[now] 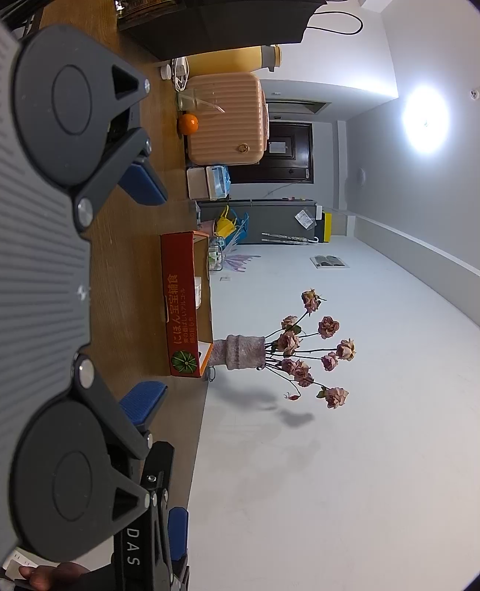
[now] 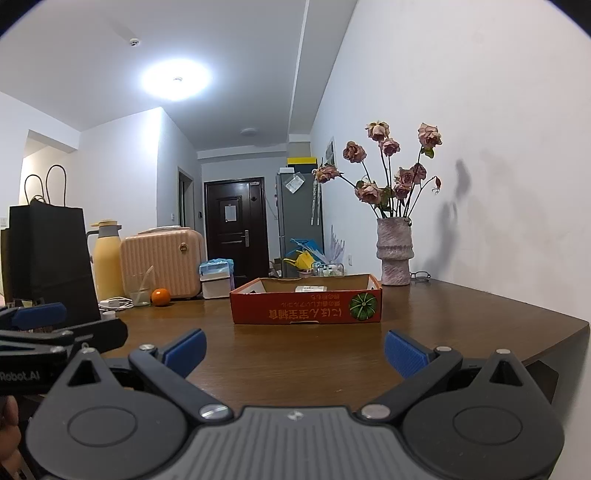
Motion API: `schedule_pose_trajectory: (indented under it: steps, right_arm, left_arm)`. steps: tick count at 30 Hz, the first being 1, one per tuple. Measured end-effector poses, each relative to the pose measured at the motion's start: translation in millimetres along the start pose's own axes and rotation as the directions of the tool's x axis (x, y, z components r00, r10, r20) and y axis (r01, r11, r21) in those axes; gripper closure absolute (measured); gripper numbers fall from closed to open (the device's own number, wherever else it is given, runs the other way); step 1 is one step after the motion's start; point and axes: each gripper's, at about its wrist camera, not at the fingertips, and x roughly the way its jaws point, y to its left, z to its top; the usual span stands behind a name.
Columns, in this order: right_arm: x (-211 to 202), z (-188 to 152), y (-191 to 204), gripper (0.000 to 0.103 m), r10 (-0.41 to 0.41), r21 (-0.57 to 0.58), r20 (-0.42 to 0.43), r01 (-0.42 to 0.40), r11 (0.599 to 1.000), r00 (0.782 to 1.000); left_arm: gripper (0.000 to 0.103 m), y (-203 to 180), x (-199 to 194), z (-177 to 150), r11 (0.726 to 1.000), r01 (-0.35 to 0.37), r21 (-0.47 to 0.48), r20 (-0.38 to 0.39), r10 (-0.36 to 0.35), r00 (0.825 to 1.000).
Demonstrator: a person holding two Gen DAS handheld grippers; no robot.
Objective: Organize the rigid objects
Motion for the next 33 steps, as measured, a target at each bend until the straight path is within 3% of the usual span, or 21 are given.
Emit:
schedule_pose_trajectory:
  steps: [33]
  right_arm:
    - [2.6, -2.6, -3.7, 0.000, -0.007, 0.015, -0.009, 0.007, 1.000, 1.000]
  left_arm:
    - [0.000, -2.0, 1.0, -2.8, 1.000, 0.008, 0.012, 0.002, -0.008, 1.000]
